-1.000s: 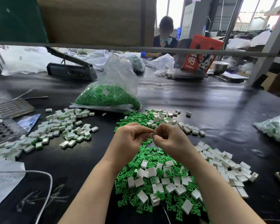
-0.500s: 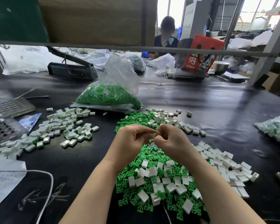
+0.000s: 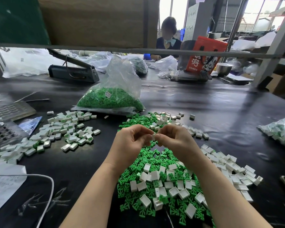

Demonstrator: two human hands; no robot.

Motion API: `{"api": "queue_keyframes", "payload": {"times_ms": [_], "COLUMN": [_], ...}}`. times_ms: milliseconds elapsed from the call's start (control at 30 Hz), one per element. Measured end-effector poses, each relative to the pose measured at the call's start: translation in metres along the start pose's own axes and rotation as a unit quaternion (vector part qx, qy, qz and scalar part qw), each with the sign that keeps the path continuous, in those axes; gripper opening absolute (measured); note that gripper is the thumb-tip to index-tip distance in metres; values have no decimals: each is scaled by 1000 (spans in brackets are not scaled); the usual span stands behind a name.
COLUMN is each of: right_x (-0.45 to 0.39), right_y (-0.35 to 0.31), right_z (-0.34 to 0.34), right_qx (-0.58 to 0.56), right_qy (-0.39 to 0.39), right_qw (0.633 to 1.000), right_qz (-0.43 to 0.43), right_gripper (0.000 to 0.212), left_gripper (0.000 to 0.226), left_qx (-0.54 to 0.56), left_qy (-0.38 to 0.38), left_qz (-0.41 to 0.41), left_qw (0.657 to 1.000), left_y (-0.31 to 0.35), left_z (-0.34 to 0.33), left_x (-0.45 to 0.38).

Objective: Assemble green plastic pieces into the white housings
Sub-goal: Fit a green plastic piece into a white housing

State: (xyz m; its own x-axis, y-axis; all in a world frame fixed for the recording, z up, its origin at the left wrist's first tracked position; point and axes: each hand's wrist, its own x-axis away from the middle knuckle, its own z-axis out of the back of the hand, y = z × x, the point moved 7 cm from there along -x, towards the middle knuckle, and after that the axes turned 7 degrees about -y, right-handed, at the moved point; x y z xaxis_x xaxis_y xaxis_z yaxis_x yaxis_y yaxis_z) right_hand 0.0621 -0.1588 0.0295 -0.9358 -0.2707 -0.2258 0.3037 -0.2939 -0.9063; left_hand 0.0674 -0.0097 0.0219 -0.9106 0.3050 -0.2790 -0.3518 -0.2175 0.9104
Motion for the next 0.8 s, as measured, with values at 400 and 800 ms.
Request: {"api": "queue_keyframes", "payload": {"times_ms": [400, 800], "right_x": [1, 11], "right_y": [25, 47], "right_z": [26, 60], "right_qx": [139, 472], "right_qy": [84, 111], "right_qw": [984, 847], "right_qz": [-77, -216], "right_gripper": [13, 21], "left_gripper": [4, 24], "left_qx": [341, 600], "left_qy": [253, 403], "left_qz": [239, 168], "left_qw": [873, 671], "left_y": [-62, -94], "left_z": [54, 100], "left_x": [19, 31]}}
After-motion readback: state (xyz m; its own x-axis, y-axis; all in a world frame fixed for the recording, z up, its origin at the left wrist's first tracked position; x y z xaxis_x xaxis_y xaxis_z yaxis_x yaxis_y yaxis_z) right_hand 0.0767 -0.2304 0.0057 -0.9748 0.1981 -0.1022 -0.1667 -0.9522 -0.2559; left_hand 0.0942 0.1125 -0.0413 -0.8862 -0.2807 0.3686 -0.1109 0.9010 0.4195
